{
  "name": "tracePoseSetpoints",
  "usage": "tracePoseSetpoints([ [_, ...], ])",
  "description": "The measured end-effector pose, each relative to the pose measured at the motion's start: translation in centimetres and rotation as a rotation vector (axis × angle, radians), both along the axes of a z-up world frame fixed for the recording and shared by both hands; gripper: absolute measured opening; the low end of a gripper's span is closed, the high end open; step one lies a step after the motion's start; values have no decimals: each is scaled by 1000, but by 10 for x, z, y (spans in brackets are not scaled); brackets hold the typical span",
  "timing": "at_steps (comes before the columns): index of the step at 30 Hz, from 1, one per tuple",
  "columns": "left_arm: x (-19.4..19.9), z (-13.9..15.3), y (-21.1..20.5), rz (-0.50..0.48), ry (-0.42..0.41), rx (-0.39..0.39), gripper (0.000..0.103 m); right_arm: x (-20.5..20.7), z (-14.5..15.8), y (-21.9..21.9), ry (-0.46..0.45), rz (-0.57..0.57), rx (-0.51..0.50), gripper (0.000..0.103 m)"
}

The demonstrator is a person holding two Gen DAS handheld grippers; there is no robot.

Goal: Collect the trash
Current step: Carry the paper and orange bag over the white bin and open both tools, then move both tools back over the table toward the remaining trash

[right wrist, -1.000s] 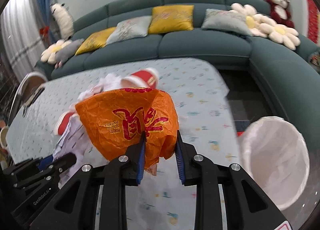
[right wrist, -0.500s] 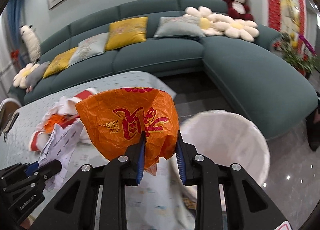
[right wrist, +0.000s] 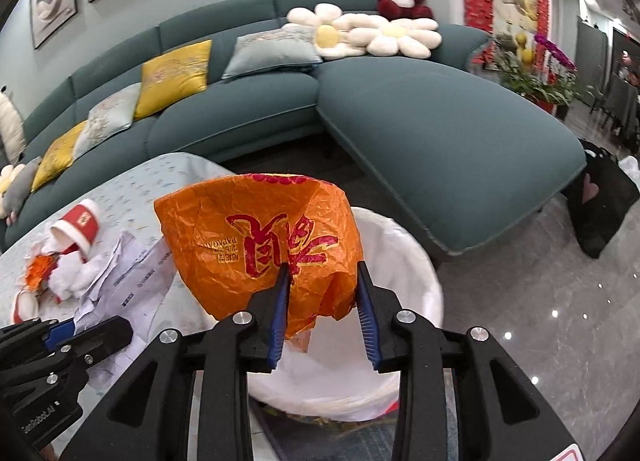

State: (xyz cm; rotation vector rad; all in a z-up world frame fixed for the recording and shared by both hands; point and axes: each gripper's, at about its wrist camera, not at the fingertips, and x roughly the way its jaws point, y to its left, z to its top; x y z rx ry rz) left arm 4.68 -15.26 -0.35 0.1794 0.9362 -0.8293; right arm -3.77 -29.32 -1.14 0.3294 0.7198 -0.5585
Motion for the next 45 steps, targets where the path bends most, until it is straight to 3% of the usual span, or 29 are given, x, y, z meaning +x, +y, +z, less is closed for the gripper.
tracePoseSetpoints([
  [9,9,-20,-43,-64,21,17,25,-5,-15,-28,7,-58,14,36],
  [13,9,-21,-49,-51,-10,22,42,-8,-16,-33,-7,-74,11,52],
  [22,12,-17,-33,9,-50,28,55,-8,-13,-33,-24,-77,3,60],
  [29,18,-3,8,115,-105,22,68,-1,2,-6,-40,-28,-18,62],
  [36,37,4,66,265,-119,33,70,18,13,38,-54,63,-31,65],
  [45,61,5,155,466,-153,81,89,56,19,112,-40,215,-42,66],
])
